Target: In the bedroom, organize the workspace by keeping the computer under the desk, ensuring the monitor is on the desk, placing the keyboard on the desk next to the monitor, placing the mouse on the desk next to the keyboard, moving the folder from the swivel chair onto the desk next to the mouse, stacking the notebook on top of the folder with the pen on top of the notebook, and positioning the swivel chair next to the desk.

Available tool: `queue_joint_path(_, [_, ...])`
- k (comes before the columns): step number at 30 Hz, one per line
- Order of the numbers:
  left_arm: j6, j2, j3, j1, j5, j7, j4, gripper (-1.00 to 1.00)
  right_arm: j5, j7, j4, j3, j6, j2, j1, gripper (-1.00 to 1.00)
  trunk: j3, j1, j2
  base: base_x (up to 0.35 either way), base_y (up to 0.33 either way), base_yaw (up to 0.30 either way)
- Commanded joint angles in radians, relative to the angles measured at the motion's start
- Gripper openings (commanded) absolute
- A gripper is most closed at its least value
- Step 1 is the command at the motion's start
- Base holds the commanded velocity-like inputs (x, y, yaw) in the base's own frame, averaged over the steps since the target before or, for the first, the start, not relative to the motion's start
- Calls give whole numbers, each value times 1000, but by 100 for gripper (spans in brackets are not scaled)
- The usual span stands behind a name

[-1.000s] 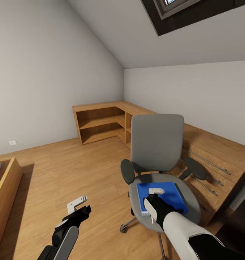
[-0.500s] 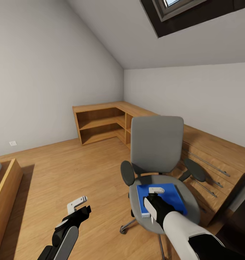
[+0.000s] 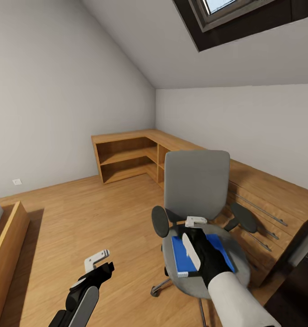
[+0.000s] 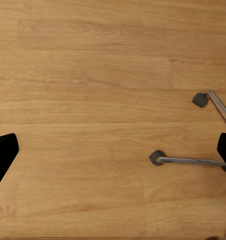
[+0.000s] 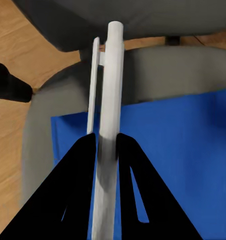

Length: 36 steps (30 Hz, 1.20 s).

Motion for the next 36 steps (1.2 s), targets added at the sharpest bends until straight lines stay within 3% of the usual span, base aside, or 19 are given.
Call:
queue_joint_path(1, [2,0,-1,-1,7,8,3,100,-12,-9,-54,1,23,0,22,-100,2,-4,7,0,0,0])
queue_joint_path(3, [1,-1,-1,0,4,8,26,100,-11,-10,-317,-3,123,0,139,-100,8,-12,21,0,0,0])
queue_joint_path(5, [-2,-1,-2,-1,3,8,37,100,-10,-10,-453,-4,181,0,194,-100,15,-19,35,0,0,0])
queue_joint_path(10, [-38,-1,-7,-1,2,7,46,100,-11,-11,-633,-6,287,-5,256,-100,30,-38,70,0,0,0])
queue_joint_path(15, [-68,-2,-26,-1,3,10,48,100,-12,-10,-719,-25,335,-7,272,-100,46,-58,105,0,0,0])
queue_joint_path(19, [-71,-1,-28,-1,7,9,60,100,-12,-10,-733,-29,339,-7,273,-100,59,-73,133,0,0,0])
queue_joint_path(20, [-73,1,-29,-1,7,8,100,100,-12,-11,-736,-30,340,-7,274,-100,62,-77,140,0,0,0])
queue_joint_path(21, [-75,3,-29,-1,5,2,196,100,-12,-11,-739,-31,341,-7,274,-100,65,-81,147,0,0,0])
queue_joint_path(23, [-77,5,-28,-1,7,2,272,100,-12,-11,-739,-31,342,-7,274,-100,71,-88,161,0,0,0])
queue_joint_path(24, [-146,9,-29,-1,4,-18,457,100,-12,-10,-740,-36,341,-7,274,-100,74,-92,168,0,0,0])
queue_joint_path(26, [-225,10,-29,-1,5,-51,521,100,-12,-10,-739,-41,341,-7,274,-100,81,-100,182,0,0,0])
queue_joint_path(27, [-365,22,-30,-1,-10,-106,623,100,-12,-10,-738,-45,341,-7,275,-100,84,-104,189,0,0,0])
queue_joint_path(32, [-434,43,-31,-1,-15,-121,653,100,-12,-10,-738,-46,337,-7,275,-100,99,-123,224,0,0,-5])
queue_joint_path(36, [-434,44,-32,-1,-16,-121,678,100,-12,-10,-738,-47,332,-9,275,-100,114,-138,252,0,0,-142])
